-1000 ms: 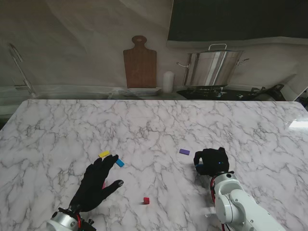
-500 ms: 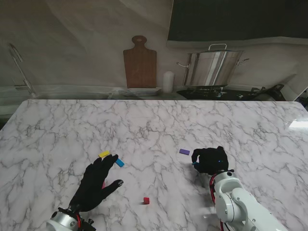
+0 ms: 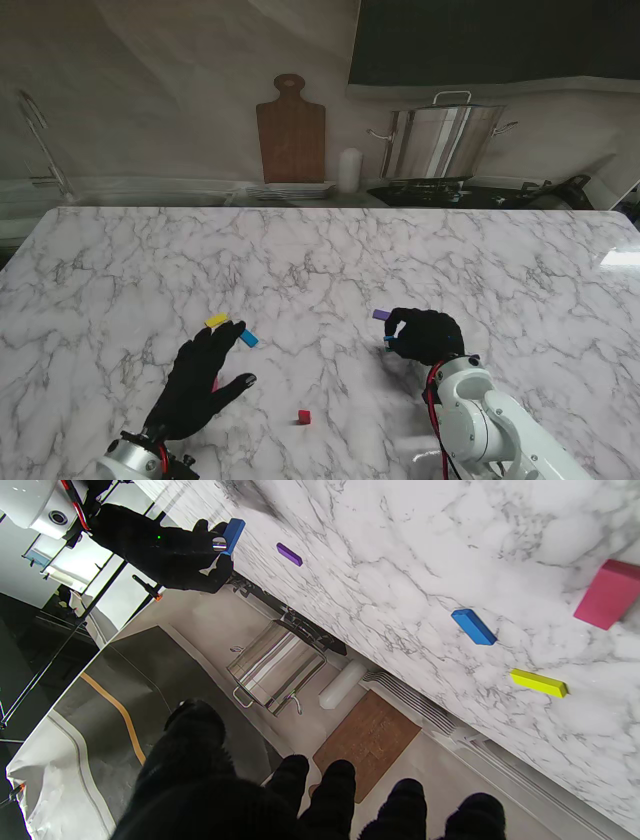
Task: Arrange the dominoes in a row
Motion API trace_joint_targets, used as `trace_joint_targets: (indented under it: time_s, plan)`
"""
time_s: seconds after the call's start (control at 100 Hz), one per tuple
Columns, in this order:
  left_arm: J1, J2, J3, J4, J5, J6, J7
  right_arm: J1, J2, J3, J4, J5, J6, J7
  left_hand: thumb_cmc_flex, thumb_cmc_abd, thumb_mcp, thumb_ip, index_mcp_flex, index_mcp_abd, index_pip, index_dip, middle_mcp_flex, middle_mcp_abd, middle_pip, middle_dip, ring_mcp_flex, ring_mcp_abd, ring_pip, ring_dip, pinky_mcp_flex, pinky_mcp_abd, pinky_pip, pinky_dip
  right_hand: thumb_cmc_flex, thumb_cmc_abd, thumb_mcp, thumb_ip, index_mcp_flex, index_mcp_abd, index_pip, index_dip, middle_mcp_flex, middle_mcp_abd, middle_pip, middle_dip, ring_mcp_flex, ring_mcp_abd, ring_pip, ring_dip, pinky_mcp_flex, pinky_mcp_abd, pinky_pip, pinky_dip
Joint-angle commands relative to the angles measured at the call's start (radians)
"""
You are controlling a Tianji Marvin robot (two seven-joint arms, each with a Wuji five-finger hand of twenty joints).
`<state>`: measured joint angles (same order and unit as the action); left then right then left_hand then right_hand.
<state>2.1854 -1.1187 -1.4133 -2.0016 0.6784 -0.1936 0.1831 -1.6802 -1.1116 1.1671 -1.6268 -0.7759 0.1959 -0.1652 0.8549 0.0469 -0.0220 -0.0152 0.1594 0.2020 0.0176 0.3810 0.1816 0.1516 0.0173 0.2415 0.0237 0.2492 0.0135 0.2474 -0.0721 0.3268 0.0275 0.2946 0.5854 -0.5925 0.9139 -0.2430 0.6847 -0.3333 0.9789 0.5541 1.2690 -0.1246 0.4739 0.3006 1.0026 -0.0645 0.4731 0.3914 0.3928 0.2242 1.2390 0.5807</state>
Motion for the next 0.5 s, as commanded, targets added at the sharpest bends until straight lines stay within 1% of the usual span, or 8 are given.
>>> trace_joint_targets:
  time_s: [0.0,0.11,0.19,0.26,0.29,0.35,0.39,0.49]
  plan:
    - [0.005,-0.002,0.003,0.000,0.001,-0.004,-0.011,-0.011,-0.006,-0.005,-0.010,-0.002,0.002,0.003,0.015,-0.013,0.002,0.011,-0.027,0.003,0.010,0.014,-0.034,-0.015,-0.008,0.009,-0.013,-0.001,-0.004,0.001,-0.011,-0.017,0.004,0.015,0.042,0.091,0.033,0.001,0.015,-0.013,0.115,0.040,0.032,0.000,-0.020,-0.024,0.045,-0.045,-0.040,-0.019,0.004,-0.003,0.017,-0.014]
    - [0.005,-0.003,0.003,0.000,0.000,-0.005,-0.008,-0.019,-0.012,-0.014,-0.017,0.026,0.001,-0.011,0.014,-0.013,0.002,0.011,-0.027,0.003,0.011,0.014,-0.034,-0.014,-0.008,0.009,-0.012,-0.002,-0.004,0.001,-0.011,-0.016,0.004,0.015,0.063,0.097,0.025,0.002,0.005,0.015,0.130,0.038,0.022,0.020,-0.012,-0.043,0.049,-0.037,-0.060,-0.022,0.001,-0.003,0.025,-0.014]
    - [0.006,-0.003,0.004,0.001,0.000,-0.005,-0.007,-0.025,-0.019,-0.024,-0.019,0.038,0.000,-0.042,0.014,-0.013,0.002,0.011,-0.027,0.004,0.011,0.014,-0.035,-0.014,-0.008,0.009,-0.013,-0.002,-0.004,0.001,-0.011,-0.017,0.004,0.015,0.056,0.029,0.060,0.009,0.054,0.003,0.134,-0.011,0.020,0.034,0.027,-0.035,0.035,-0.010,-0.039,-0.003,-0.013,0.003,0.039,-0.003]
    - [0.006,-0.003,0.004,0.001,0.001,-0.005,-0.007,-0.033,-0.025,-0.033,-0.029,0.060,-0.005,-0.056,0.014,-0.013,0.002,0.011,-0.027,0.004,0.011,0.014,-0.034,-0.014,-0.008,0.009,-0.013,-0.001,-0.004,0.001,-0.011,-0.017,0.004,0.015,0.058,-0.006,0.057,0.006,0.086,-0.018,0.131,-0.063,-0.061,0.034,0.076,0.094,-0.054,0.018,0.030,0.040,-0.067,0.008,0.049,0.025]
    - [0.006,-0.003,0.005,0.002,0.001,-0.005,-0.006,-0.036,-0.027,-0.038,-0.032,0.064,-0.006,-0.064,0.015,-0.013,0.002,0.011,-0.027,0.004,0.011,0.014,-0.034,-0.014,-0.008,0.009,-0.013,-0.001,-0.004,0.001,-0.011,-0.017,0.004,0.015,0.053,-0.022,0.053,0.005,0.103,-0.031,0.125,-0.088,-0.126,0.039,0.100,0.181,-0.113,0.023,0.101,0.072,-0.088,0.001,0.053,0.042]
    - [0.006,-0.003,0.005,0.002,-0.001,-0.005,-0.007,-0.040,-0.033,-0.053,-0.038,0.071,0.000,-0.087,0.015,-0.013,0.002,0.011,-0.027,0.004,0.011,0.014,-0.035,-0.014,-0.008,0.009,-0.013,-0.001,-0.004,0.001,-0.011,-0.017,0.004,0.015,0.045,-0.044,0.055,0.002,0.126,-0.031,0.116,-0.116,-0.234,0.049,0.167,0.296,-0.215,0.031,0.217,0.107,-0.120,-0.009,0.058,0.066]
    - [0.006,-0.003,0.006,0.002,-0.001,-0.005,-0.007,-0.040,-0.038,-0.065,-0.040,0.079,0.009,-0.106,0.015,-0.013,0.002,0.011,-0.026,0.004,0.011,0.014,-0.035,-0.015,-0.008,0.009,-0.013,0.000,-0.004,0.001,-0.011,-0.017,0.004,0.014,0.046,-0.053,0.058,0.002,0.134,-0.016,0.114,-0.127,-0.283,0.056,0.208,0.331,-0.260,0.035,0.265,0.113,-0.135,-0.013,0.062,0.078]
    - [0.006,-0.003,0.006,0.003,-0.002,-0.005,-0.007,-0.037,-0.053,-0.105,-0.044,0.103,0.040,-0.151,0.015,-0.013,0.002,0.011,-0.027,0.004,0.011,0.013,-0.035,-0.014,-0.008,0.009,-0.013,-0.001,-0.004,0.001,-0.011,-0.017,0.003,0.014,0.049,-0.053,0.066,0.005,0.132,0.011,0.121,-0.128,-0.324,0.062,0.251,0.348,-0.297,0.041,0.309,0.111,-0.149,-0.019,0.069,0.091]
